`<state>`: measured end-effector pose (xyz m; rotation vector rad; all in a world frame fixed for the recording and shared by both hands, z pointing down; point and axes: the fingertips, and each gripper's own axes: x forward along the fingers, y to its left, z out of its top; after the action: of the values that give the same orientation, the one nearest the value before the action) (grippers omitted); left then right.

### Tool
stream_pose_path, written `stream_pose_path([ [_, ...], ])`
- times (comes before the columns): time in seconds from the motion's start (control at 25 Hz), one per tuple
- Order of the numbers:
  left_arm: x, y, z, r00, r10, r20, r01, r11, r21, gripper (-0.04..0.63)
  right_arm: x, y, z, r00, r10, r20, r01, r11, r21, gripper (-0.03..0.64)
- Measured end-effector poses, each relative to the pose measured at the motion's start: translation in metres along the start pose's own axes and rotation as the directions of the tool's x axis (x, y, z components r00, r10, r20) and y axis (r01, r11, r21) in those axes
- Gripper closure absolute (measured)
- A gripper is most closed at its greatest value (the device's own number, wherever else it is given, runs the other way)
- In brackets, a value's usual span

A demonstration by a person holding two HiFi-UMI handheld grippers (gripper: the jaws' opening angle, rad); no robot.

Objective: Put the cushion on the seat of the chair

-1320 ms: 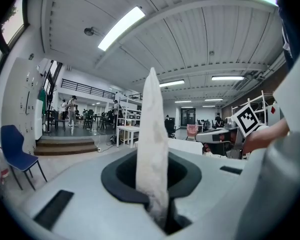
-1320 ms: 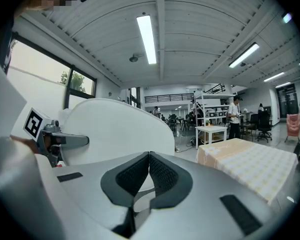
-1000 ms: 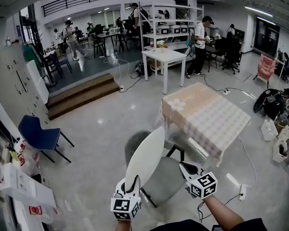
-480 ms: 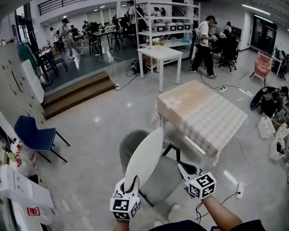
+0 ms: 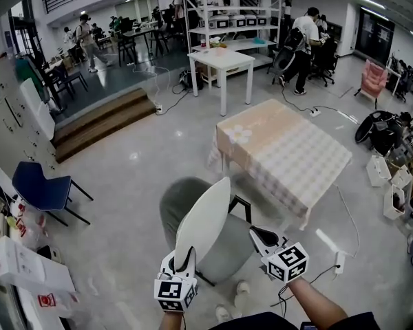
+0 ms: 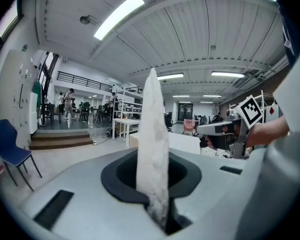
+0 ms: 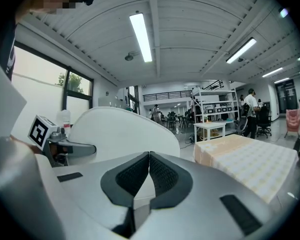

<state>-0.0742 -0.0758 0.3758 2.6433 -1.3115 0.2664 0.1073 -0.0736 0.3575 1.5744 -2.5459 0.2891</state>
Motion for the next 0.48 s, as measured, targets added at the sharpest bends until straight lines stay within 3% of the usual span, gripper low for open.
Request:
stream_pose_path([
  [0.28,0.024,-0.003,-0.031,0.999,0.006,-0.052,-0.007,1.000,-0.023,0.535,0.013,-0.019,-0.024,0.998,0.010,-0.056,-0.009,1.000,0.014,0.598],
  [0.48,0.039,-0.001,-0.058,0.996,0.022,-0.086,-0.029,0.997,-0.078,0.535,0.022,-0.027,-0.052,0.994,0.017,-0.109,-0.014,0.999,0.034,0.598],
])
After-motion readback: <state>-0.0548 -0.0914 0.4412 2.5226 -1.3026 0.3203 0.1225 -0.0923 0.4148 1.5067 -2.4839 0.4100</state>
